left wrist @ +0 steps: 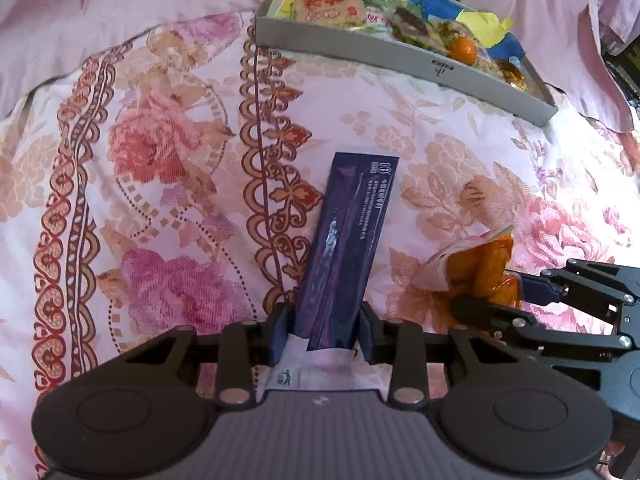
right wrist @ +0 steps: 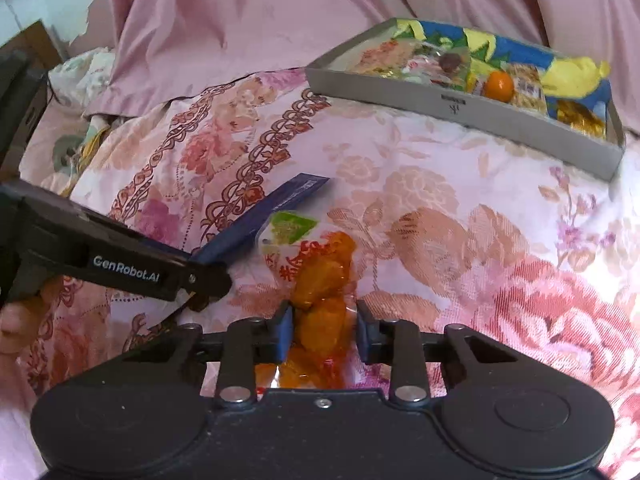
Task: Organize snacks
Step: 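Lift the snack bag and blue packet and carry both over the tray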
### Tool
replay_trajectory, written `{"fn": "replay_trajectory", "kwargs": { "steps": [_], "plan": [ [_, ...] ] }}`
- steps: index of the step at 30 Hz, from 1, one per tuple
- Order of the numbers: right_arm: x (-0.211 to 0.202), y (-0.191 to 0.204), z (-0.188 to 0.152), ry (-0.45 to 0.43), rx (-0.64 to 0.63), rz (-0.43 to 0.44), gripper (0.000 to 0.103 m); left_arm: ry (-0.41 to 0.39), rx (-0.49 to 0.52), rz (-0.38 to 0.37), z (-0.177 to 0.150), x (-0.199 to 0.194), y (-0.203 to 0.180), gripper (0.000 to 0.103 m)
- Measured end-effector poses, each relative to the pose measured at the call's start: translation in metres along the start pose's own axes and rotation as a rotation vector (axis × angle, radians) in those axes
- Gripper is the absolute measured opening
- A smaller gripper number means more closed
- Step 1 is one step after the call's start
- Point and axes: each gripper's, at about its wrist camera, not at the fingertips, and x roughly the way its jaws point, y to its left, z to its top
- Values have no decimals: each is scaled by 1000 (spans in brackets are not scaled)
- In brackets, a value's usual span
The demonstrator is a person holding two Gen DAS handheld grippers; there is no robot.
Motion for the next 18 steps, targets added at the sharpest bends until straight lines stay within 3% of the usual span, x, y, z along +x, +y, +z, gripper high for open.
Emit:
{"fn": "replay_trajectory", "kwargs": {
  "steps": [6,15,18],
  "plan": [
    [-8,5,4,-31,-41,-31,31,-66,22,-30,2,-12,-7,34],
    [-25,-13,17,-122,18,-76,31,-191,-19,-73,10,-28,-9,33],
    [-33,-25,25,-184,53,-90,31,-239,-10,-56,24,-36,-18,33]
  ]
}}
